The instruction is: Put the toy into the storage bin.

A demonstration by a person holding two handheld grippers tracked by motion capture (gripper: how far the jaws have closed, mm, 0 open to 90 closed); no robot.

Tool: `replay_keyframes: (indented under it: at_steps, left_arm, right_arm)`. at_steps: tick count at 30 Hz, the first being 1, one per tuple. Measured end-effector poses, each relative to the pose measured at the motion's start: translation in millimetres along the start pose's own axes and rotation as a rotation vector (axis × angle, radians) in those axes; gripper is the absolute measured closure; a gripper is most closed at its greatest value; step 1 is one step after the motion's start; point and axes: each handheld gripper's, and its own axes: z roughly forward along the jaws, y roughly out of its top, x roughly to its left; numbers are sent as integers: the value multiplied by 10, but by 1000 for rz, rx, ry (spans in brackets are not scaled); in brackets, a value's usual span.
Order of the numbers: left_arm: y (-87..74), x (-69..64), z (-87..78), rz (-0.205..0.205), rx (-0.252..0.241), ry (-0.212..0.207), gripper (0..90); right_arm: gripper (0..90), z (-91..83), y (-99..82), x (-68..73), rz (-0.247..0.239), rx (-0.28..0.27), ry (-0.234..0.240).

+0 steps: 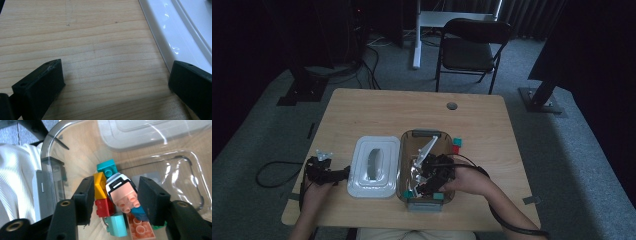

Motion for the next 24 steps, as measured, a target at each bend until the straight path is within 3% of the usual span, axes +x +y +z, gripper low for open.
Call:
replay_keyframes:
  at_steps: [10, 16, 19, 24]
  left_arm:
    - [0, 0, 0, 0, 0, 0, 5]
    - [0, 0, -1, 0, 1, 0, 5]
    - [0, 0, -1, 0, 1, 0, 5]
    - [1, 0, -1, 0, 2, 0, 5]
  right_arm:
    - [313, -244, -133, -99, 73, -88, -45]
    - [248, -455, -248, -211, 149, -175, -87]
    - [219, -506, -283, -238, 170, -193, -101]
    - [206, -660, -413, -358, 248, -240, -160]
